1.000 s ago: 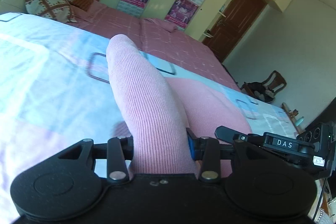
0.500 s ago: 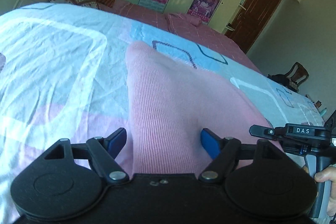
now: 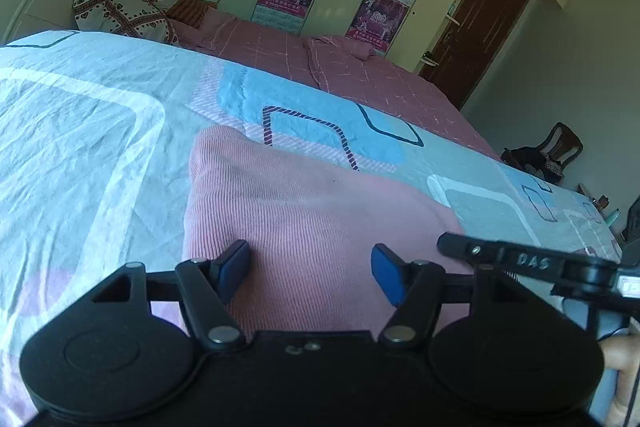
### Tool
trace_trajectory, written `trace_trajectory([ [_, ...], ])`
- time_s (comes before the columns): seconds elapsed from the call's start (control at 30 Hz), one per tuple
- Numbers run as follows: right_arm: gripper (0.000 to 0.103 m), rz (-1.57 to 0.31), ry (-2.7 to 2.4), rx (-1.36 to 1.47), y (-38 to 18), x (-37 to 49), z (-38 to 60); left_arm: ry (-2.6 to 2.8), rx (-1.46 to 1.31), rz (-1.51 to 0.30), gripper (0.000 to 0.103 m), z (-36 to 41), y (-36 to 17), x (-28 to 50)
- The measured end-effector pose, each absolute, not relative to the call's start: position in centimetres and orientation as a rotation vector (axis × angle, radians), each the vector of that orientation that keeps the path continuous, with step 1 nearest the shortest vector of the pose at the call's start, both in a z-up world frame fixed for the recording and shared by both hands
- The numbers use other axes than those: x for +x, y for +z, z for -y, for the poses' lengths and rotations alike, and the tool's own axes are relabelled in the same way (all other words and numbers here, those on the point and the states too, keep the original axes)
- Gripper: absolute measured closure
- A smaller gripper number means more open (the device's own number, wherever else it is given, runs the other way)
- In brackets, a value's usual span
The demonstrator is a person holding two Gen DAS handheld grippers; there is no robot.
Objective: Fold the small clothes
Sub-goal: 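Smooth the folded sweatshirt with both grippers into a neat square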
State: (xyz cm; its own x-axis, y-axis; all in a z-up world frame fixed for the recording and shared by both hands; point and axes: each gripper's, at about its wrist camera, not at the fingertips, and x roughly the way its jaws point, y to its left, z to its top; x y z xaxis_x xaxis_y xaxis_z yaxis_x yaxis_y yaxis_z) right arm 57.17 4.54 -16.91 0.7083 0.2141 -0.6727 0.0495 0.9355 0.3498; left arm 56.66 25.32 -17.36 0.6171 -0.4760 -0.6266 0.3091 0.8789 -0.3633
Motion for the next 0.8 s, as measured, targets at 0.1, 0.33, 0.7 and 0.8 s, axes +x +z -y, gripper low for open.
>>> trace_trajectory([
  [0.1,0.075,-0.845,0.062,0.238,-19.4,57.8,-4.8,-0.467,-0.221,-0.781,0.039,-25.3,-17.4,56.4],
  [0.33,0.075,-0.793,0.075,0.236,-17.1,55.4,-5.1,-0.440,-0.202,-0.769,0.039,-26.2,-15.2,54.3],
  [0.7,0.075,-0.802,0.127,0.195,-15.9,48.1,-7.7,-0.368,0.060,-0.765,0.035,-23.7,-15.4,48.7],
  [0.8,0.076,-0.859,0.098,0.143,-17.8,48.2,-7.8,-0.365,0.104,-0.769,0.035,-23.2,-15.7,48.7],
])
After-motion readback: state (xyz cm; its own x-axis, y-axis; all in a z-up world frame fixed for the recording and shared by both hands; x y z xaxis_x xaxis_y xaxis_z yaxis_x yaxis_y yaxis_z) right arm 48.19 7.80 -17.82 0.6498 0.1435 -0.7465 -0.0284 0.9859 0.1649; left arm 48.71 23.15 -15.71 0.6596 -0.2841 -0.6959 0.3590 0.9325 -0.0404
